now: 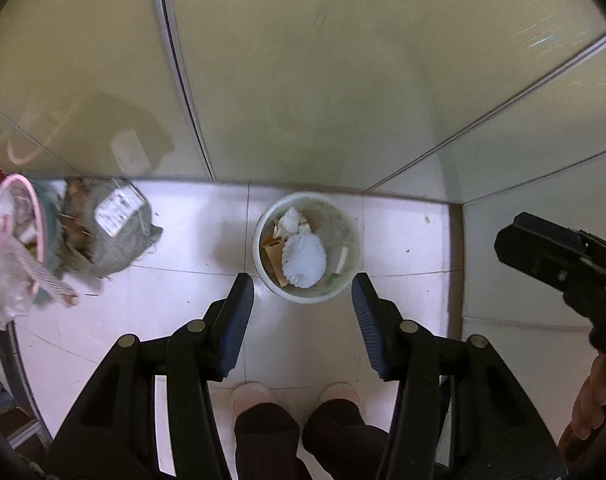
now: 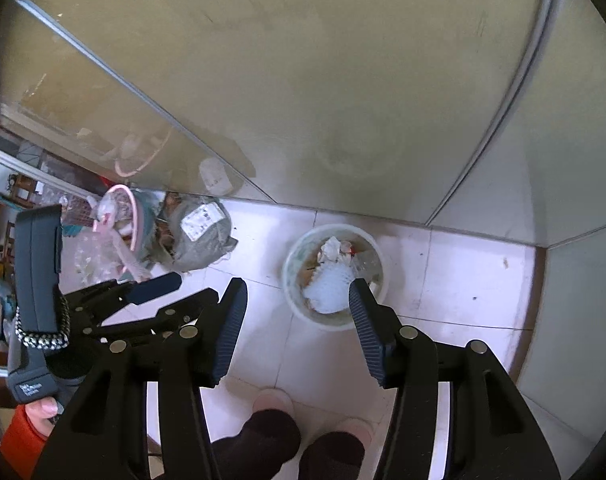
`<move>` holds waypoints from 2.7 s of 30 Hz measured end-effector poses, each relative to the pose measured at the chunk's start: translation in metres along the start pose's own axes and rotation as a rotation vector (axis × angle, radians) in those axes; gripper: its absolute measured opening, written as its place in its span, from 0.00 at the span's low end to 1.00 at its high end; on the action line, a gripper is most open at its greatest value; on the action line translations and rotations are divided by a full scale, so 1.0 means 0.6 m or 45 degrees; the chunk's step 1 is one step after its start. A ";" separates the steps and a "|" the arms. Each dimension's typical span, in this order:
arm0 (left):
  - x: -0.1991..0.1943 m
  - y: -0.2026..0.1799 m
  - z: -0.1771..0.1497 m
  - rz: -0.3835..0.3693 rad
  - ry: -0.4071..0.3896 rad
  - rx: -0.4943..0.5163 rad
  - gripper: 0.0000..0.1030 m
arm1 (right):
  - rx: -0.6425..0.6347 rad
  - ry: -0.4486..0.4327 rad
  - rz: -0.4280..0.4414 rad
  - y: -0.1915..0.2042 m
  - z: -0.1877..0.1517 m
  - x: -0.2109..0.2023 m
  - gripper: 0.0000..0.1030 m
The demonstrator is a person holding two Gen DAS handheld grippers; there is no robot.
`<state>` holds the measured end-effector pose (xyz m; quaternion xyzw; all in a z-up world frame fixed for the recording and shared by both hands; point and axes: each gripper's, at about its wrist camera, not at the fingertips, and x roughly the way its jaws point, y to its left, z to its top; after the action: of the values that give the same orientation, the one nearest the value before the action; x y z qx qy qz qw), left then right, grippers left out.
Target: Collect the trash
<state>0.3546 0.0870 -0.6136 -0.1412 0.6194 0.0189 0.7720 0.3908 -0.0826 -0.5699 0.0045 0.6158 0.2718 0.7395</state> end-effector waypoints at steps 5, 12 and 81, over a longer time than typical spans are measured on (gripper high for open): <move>-0.217 -0.064 0.009 0.024 -0.148 0.044 0.49 | -0.041 -0.091 -0.028 0.041 0.014 -0.172 0.48; -0.542 -0.154 -0.007 0.017 -0.434 0.102 0.49 | -0.106 -0.349 -0.093 0.114 0.015 -0.474 0.48; -1.129 -0.147 -0.372 -0.054 -1.232 0.283 0.97 | -0.125 -1.195 -0.297 0.438 -0.320 -0.965 1.00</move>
<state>0.0035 0.0473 0.0120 -0.0456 0.1852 0.0004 0.9816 0.0568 -0.1574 -0.0008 0.0227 0.1985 0.1845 0.9623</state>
